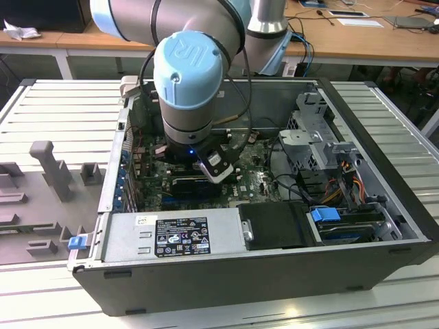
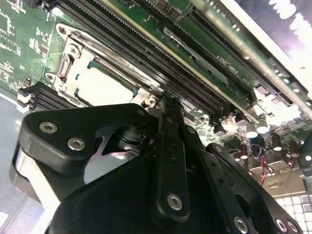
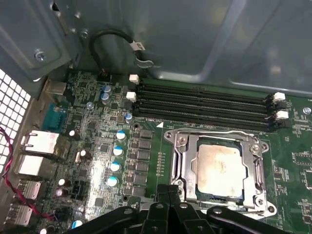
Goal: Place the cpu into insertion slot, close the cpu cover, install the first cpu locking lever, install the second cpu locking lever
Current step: 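Install the second cpu locking lever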
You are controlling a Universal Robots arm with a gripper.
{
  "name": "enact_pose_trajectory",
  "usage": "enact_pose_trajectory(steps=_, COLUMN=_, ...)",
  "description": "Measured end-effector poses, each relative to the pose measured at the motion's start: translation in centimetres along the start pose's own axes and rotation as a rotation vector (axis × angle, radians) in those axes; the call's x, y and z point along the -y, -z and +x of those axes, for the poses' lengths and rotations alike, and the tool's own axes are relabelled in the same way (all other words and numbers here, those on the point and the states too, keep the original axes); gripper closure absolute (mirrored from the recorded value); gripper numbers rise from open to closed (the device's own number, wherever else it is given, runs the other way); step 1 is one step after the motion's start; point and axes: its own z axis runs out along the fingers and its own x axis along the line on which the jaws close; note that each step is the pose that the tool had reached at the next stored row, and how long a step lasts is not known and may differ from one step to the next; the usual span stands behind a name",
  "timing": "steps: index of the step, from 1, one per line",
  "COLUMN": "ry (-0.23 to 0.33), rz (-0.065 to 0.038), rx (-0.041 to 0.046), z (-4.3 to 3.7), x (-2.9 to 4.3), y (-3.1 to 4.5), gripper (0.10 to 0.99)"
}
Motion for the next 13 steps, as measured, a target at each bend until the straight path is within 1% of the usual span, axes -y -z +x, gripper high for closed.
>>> enact_pose_trajectory(steps=1, ry=0.0, rz=-0.007, rx=0.0007, z=0.16, x=0.0, y=-0.03, gripper=0.98)
enact_pose_trajectory(steps=3, ry=0.0, rz=-0.007, rx=0.0007, z=0.17, x=-0.13, y=0.26, gripper=0.98)
enact_pose_trajectory(steps=6, ry=0.0, rz=-0.007, rx=0.0007, z=0.14, x=-0.4, y=0.89, gripper=0.98)
enact_pose_trajectory(steps=7, ry=0.0, rz=-0.007, rx=0.0007, z=0.13, x=-0.5, y=1.13, gripper=0.98)
enact_pose_trajectory(steps=8, ry=0.0, rz=-0.007, rx=0.0006, z=0.11, x=-0.67, y=1.52, gripper=0.98)
enact_pose_trajectory(steps=9, ry=0.0, rz=-0.007, rx=0.0007, z=0.1, x=-0.75, y=1.72, gripper=0.98)
enact_pose_trajectory(steps=11, ry=0.0, rz=-0.007, rx=0.0008, z=0.08, x=-0.85, y=1.92, gripper=0.98)
enact_pose_trajectory(steps=13, ry=0.0, rz=-0.008, rx=0.0009, z=0.08, x=-0.85, y=1.92, gripper=0.98)
